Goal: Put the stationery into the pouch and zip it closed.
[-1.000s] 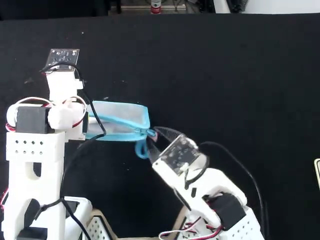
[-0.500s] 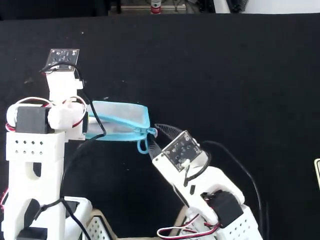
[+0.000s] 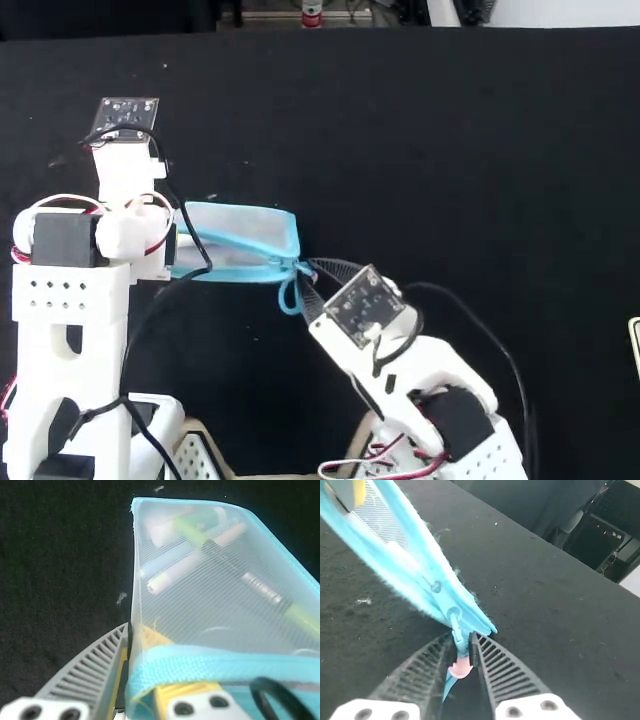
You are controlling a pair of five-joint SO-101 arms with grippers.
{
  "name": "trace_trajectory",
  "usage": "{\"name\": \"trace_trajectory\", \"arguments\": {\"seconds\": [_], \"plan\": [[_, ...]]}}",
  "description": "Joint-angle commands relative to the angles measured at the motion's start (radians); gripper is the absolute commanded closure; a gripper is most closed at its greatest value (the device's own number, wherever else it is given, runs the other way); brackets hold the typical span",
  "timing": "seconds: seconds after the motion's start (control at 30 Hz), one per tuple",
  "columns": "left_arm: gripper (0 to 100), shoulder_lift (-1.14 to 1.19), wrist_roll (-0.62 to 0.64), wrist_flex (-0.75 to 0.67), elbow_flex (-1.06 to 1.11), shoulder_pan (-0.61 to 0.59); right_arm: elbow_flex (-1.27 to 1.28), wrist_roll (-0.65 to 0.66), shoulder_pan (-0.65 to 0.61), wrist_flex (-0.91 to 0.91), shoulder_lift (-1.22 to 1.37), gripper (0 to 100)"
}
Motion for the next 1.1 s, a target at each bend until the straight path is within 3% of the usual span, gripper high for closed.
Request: {"name": "trace_trajectory", "arguments": {"seconds": [0.0,0.17,0.43,0.67,0.8,1.07], "plan": [[97,-0.003,0.000,-0.014,0.024,0.008,-0.061,0.008,0.011,0.046,-0.084,98.8],[97,-0.003,0.000,-0.014,0.024,0.012,-0.012,0.014,0.006,0.064,-0.217,98.7],[97,-0.003,0.000,-0.011,0.024,0.013,0.111,0.008,-0.008,-0.083,-0.209,98.3],[97,-0.003,0.000,-0.012,0.024,0.013,0.111,-0.023,-0.008,-0.097,-0.209,97.9],[97,-0.003,0.000,-0.012,0.024,0.013,0.091,-0.101,-0.008,-0.092,-0.209,88.6],[97,-0.003,0.000,-0.012,0.024,0.013,0.099,-0.104,-0.008,-0.094,-0.209,88.0]]}}
